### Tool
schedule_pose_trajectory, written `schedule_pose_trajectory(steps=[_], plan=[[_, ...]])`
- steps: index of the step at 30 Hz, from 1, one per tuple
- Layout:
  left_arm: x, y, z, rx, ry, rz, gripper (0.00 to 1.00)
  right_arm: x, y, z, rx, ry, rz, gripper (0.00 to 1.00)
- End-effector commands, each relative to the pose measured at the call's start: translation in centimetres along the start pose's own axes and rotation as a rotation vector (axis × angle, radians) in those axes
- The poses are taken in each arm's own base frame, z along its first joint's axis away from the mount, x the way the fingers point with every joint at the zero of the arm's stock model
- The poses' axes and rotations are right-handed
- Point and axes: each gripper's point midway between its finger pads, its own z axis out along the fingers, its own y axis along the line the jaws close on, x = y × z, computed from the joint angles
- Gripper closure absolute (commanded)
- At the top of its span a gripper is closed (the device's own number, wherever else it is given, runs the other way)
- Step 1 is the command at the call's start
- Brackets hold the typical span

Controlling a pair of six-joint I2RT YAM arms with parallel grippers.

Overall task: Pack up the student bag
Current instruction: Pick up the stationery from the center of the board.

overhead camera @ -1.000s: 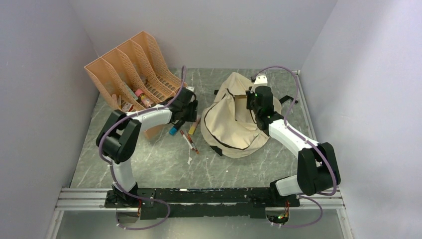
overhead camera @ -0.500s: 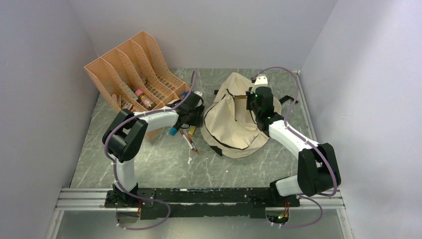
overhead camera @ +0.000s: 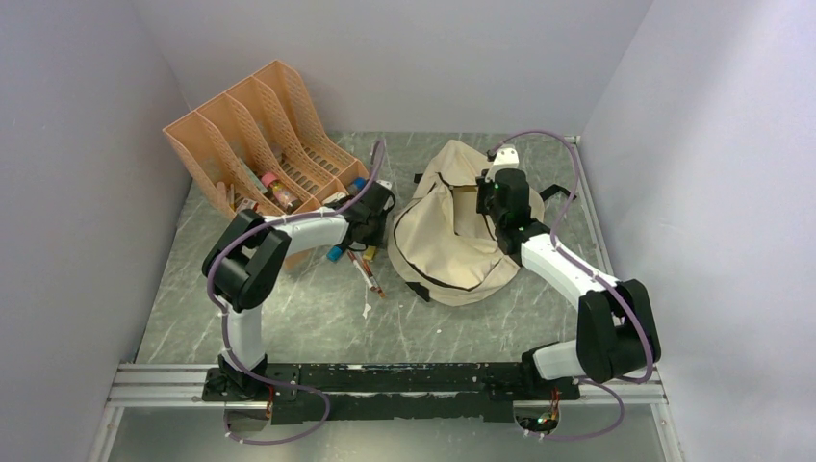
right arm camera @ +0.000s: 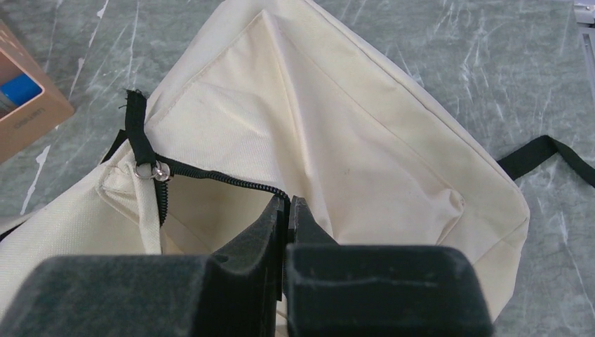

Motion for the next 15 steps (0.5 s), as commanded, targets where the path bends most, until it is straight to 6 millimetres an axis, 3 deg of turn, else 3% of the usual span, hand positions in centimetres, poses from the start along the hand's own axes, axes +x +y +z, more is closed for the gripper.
schedule_pose_trajectory(steps=[1, 6, 11, 15], plan=[[0.3, 0.4, -1.1, -0.023, 0.013, -0.008, 0.81, -0.8, -1.1, -0.8, 0.038, -0.008, 0.030, 1.00], [-2.7, 0.3, -5.0, 0.000, -0.082, -0.049, 0.87, -1.4, -1.3, -0.9, 0.065, 0.038, 0.056, 1.00], [-7.5, 0.0, -11.8, 0.062, -0.270, -0.120, 0.95, -2.1, -1.2, -1.0, 0.068, 0.054, 0.073, 1.00], [-11.2, -1.2, -17.0, 0.181, -0.435, -0.177, 0.95, -2.2, -0.9, -1.1, 0.059, 0.077, 0.097, 1.00]])
